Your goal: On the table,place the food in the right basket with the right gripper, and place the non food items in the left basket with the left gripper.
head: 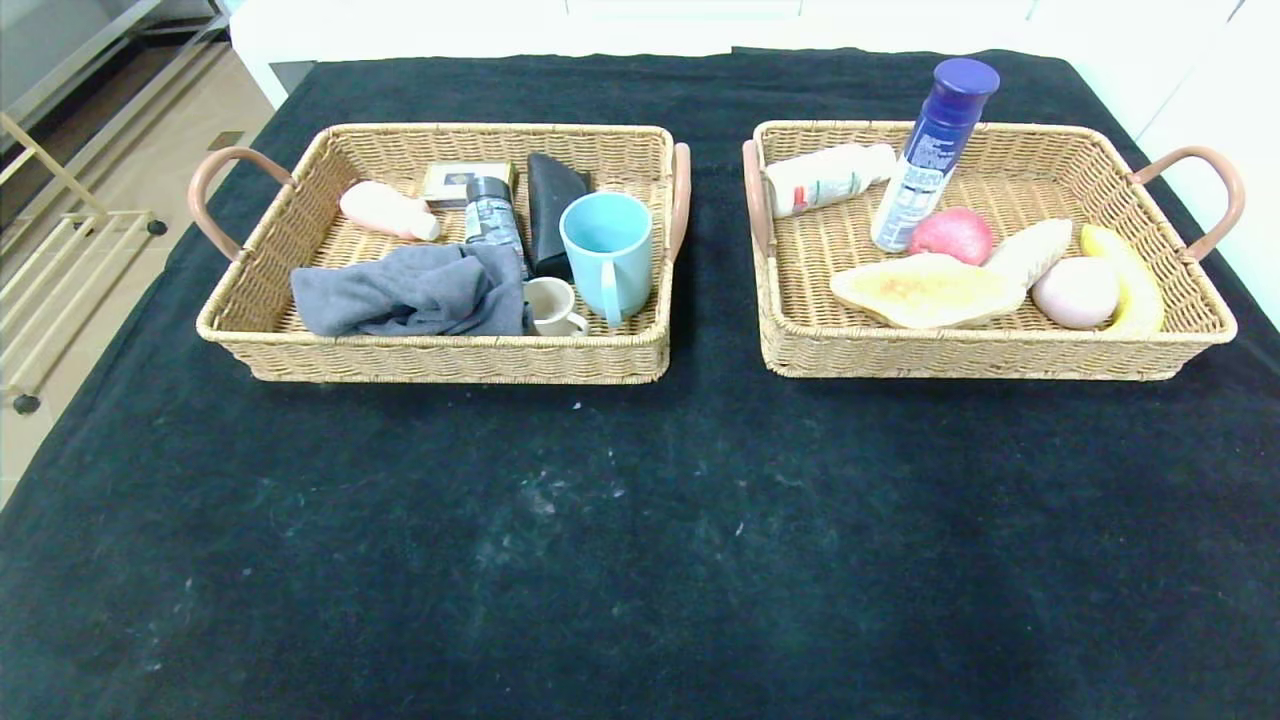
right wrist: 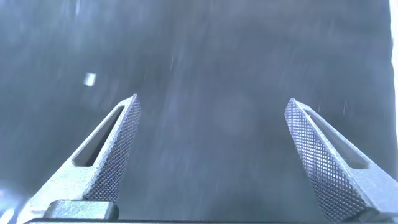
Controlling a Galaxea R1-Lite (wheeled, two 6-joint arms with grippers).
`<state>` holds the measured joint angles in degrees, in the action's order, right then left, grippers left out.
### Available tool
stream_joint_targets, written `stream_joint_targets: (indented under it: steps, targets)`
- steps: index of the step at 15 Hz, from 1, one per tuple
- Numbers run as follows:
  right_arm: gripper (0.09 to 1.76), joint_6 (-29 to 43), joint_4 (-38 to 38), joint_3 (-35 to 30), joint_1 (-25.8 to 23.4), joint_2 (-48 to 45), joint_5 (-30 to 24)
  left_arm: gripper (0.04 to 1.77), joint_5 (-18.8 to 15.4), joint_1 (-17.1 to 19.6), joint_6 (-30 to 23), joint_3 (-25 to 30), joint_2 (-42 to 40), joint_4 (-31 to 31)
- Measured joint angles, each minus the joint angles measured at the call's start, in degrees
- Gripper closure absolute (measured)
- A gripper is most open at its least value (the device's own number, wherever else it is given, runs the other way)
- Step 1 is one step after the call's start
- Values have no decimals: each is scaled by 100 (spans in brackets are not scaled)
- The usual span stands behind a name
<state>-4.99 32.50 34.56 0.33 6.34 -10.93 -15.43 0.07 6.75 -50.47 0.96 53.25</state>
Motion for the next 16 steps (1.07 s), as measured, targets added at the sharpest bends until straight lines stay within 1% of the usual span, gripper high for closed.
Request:
stream_joint_targets:
  steps: [2, 3, 4, 6, 8, 9, 11, 13, 16]
  targets:
    - [15, 0, -1178, -881, -11, -243, 9, 9, 155, -2, -17, 417, -69, -472]
    - [15, -2, -1726, -1329, -12, -350, 11, 9, 328, 0, -20, 730, -87, -896]
    - [15, -5, -2098, -1692, -15, -436, 35, 9, 494, 0, -20, 1081, -94, -1398]
    - [15, -28, -2572, -2244, -15, -557, 168, 9, 736, 2, -11, 1919, -101, -2679]
    - [15, -123, -3074, -2701, -11, -612, 251, 9, 846, 2, 5, 2754, -104, -3602]
    - [15, -187, -3332, -2927, -9, -624, 377, 9, 894, 4, 16, 3148, -106, -3925]
    - [15, -295, -3641, -3299, -9, -639, 667, 9, 948, 4, 27, 3697, -107, -4228]
    - [15, -347, -3515, -3418, -9, -641, 796, 9, 979, 4, 33, 4100, -107, -4435]
    - [15, -276, -3327, -3446, -9, -641, 811, 9, 1182, 2, -1, 4565, -107, -4699]
